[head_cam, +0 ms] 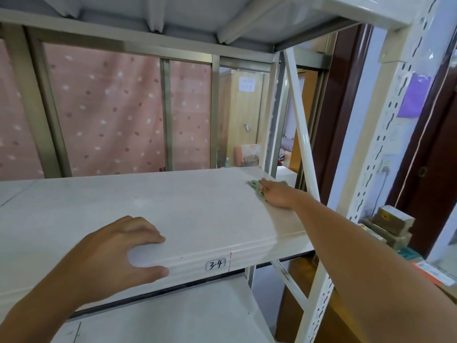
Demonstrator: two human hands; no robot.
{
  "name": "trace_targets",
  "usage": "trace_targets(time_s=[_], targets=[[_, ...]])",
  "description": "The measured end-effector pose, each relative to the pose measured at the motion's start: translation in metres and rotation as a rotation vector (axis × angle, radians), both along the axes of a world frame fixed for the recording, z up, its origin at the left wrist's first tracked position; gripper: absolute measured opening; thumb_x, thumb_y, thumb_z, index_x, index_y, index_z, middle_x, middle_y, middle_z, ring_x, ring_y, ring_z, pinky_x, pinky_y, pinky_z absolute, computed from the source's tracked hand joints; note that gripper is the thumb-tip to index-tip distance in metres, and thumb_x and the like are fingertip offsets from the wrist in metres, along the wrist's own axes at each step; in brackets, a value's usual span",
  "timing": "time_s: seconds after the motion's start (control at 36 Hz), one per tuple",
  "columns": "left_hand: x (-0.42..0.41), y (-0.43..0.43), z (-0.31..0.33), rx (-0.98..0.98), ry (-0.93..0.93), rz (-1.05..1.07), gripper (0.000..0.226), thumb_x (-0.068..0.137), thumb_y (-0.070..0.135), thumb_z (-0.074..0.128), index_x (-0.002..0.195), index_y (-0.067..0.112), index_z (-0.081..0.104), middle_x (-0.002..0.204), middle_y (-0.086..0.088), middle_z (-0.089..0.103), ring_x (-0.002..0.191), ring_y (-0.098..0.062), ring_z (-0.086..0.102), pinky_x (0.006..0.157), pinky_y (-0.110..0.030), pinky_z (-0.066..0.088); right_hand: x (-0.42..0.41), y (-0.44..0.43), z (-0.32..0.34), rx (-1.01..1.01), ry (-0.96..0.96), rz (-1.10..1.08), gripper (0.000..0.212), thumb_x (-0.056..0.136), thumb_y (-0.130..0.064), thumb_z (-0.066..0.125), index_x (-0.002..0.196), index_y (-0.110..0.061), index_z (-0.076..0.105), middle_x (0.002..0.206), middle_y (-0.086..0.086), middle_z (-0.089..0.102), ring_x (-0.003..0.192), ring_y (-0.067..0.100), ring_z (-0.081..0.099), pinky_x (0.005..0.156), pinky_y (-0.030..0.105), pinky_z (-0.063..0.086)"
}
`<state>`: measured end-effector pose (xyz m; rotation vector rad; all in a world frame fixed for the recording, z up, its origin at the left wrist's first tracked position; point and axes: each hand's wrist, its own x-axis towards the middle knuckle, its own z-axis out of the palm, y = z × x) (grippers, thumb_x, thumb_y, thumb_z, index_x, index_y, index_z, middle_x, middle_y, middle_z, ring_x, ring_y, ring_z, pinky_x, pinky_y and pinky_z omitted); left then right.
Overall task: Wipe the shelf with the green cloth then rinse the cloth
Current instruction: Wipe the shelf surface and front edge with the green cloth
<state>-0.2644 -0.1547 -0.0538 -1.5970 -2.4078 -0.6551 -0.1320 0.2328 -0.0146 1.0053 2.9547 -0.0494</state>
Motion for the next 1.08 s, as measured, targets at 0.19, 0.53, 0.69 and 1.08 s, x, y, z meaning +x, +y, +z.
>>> trace_targets(time_s=[0.19, 0.53, 0.69, 1.08], targets=[[0.001, -0.001, -0.001, 0.039, -0.028, 0.008, 0.063, 0.053, 0.097, 0.051, 0.101, 0.059, 0.065, 0.125, 0.040, 0.048, 0.116, 0.014, 0.048, 0.090, -0.021, 0.045, -0.001, 0.060, -0.016, -0.056, 0.083, -0.167, 0.058, 0.103, -0.033, 0.021, 0.156, -0.012, 0.029, 0.159, 0.014, 0.037, 0.138, 0.035, 0.045, 0.112, 0.045, 0.037], [0.007, -0.005, 0.000, -0.001, 0.001, 0.027, 0.060, 0.061, 0.091, 0.055, 0.107, 0.053, 0.067, 0.117, 0.037, 0.054, 0.109, 0.012, 0.054, 0.083, -0.017, 0.047, -0.016, 0.054, 0.003, 0.366, -0.175, -0.290, 0.035, 0.092, -0.010, 0.063, 0.128, -0.011, 0.061, 0.128, 0.007, 0.063, 0.119, 0.027, 0.061, 0.086, 0.035, 0.053], [0.008, -0.004, 0.001, -0.004, 0.006, 0.028, 0.060, 0.061, 0.090, 0.055, 0.105, 0.051, 0.068, 0.114, 0.038, 0.054, 0.105, 0.015, 0.054, 0.077, -0.014, 0.046, -0.030, 0.061, 0.009, 0.399, -0.042, -0.291, 0.040, 0.090, -0.003, 0.066, 0.129, -0.007, 0.060, 0.126, 0.010, 0.063, 0.116, 0.028, 0.063, 0.081, 0.034, 0.054], [0.007, -0.006, 0.001, 0.013, -0.006, -0.017, 0.056, 0.063, 0.084, 0.064, 0.107, 0.051, 0.068, 0.118, 0.032, 0.058, 0.108, 0.011, 0.057, 0.080, -0.011, 0.044, -0.048, 0.085, 0.007, -0.384, 0.683, -0.352, 0.032, 0.105, -0.024, 0.041, 0.119, -0.006, 0.063, 0.108, 0.013, 0.061, 0.092, 0.028, 0.058, 0.073, 0.032, 0.046]])
